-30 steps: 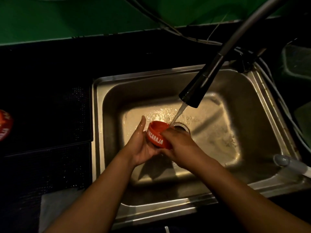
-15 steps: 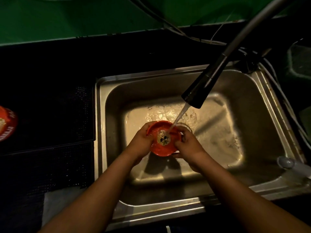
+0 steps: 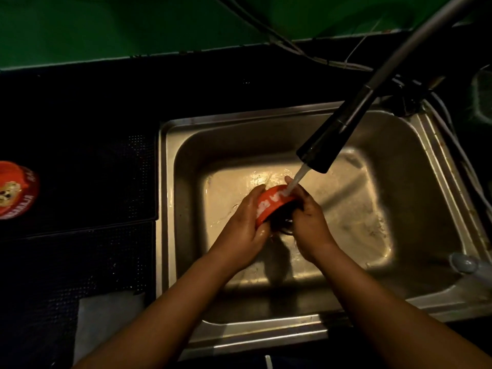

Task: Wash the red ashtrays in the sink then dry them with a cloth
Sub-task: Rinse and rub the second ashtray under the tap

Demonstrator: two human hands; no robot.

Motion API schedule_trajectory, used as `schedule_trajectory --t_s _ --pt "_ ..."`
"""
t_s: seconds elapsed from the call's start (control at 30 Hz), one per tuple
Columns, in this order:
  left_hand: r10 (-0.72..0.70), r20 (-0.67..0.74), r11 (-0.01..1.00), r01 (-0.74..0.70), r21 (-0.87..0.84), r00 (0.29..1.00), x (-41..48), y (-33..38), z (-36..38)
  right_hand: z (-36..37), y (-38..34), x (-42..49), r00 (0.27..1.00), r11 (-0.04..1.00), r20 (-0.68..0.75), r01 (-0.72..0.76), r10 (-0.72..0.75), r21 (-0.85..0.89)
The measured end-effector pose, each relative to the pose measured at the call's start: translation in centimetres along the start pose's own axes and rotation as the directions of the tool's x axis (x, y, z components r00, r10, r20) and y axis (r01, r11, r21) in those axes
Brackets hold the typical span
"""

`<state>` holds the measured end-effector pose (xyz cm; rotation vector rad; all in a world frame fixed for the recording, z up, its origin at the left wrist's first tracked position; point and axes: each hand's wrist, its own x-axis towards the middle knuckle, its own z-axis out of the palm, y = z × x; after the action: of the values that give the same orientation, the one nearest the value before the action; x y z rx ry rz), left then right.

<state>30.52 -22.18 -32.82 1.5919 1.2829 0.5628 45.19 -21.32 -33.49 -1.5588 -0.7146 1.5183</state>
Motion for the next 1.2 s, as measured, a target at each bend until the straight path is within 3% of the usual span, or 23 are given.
schedule_trajectory --t_s 0.1,0.17,0.23,0.33,0.43,0.53,0.6,0.7,0.77,0.83,0.93,1.03,1.07,1.1,1.2 --pt "0.188 0.047 0.974 -0.192 0.119 0.981 1.2 1.8 0.6 0.1 0.3 -0.7 0.985 0.971 0.116 -0.149 0.129 0.189" --pt "0.203 0.125 0.968 -0.219 0.127 0.971 2.1 2.6 1.1 -0.3 0.2 -1.1 0.940 0.892 0.174 -0.336 0.295 0.303" --pt "0.260 0.169 0.944 -0.287 0.163 0.951 3.3 2.7 1.3 -0.9 0.3 -1.3 0.853 0.768 0.221 -0.523 0.474 0.370" --pt "0.313 0.226 0.859 -0.376 0.348 0.923 5.2 3.7 0.9 -1.5 0.1 -1.7 0.708 0.651 0.418 -0.698 0.569 0.297" --pt "0.157 0.168 0.936 -0.201 0.288 0.973 6.7 4.7 0.3 -1.7 -0.4 -1.8 0.632 0.640 0.534 -0.741 0.562 0.203" --pt "0.102 0.032 0.944 -0.107 0.312 0.994 8.2 3.0 -0.2 -1.9 -1.1 -2.1 0.616 0.630 0.590 -0.745 0.522 0.220" --pt "-0.047 -0.053 0.972 0.058 0.229 0.998 8.5 2.0 -0.9 -2.3 -1.4 -2.1 0.634 0.652 0.597 -0.722 0.491 0.231" --pt "-0.344 -0.082 0.936 0.349 0.049 0.935 8.1 0.9 -1.6 -2.6 -1.8 -1.9 0.744 0.791 0.465 -0.597 0.480 0.137" --pt "-0.520 -0.013 0.841 0.509 -0.183 0.854 7.3 0.8 -1.9 -2.4 -1.7 -1.3 0.836 0.881 0.296 -0.470 0.463 -0.053" --pt "-0.648 0.153 0.622 0.635 -0.459 0.746 5.9 0.6 -2.2 -1.9 -1.5 -0.7 0.889 0.902 0.184 -0.383 0.419 -0.201" --pt "-0.627 0.365 0.297 0.644 -0.705 0.689 3.7 0.2 -2.4 -0.2 -1.5 -0.4 0.900 0.914 0.167 -0.405 0.403 -0.023" --pt "-0.561 0.383 0.173 0.556 -0.813 0.734 1.9 0.5 -2.6 1.6 -1.6 -0.2 0.920 0.912 0.129 -0.385 0.369 0.142" --pt "-0.529 0.351 0.193 0.512 -0.837 0.773 1.5 0.8 -2.4 2.2 -1.6 -0.2 0.924 0.913 0.111 -0.379 0.365 0.151" --pt "-0.504 0.294 0.274 0.473 -0.837 0.812 1.2 1.0 -2.3 2.6 -1.4 -0.1 0.924 0.915 0.105 -0.379 0.367 0.140" --pt "-0.385 0.104 0.707 0.365 -0.606 0.917 1.0 2.1 -1.6 3.1 -1.2 0.0 0.880 0.870 0.136 -0.472 0.456 0.140"
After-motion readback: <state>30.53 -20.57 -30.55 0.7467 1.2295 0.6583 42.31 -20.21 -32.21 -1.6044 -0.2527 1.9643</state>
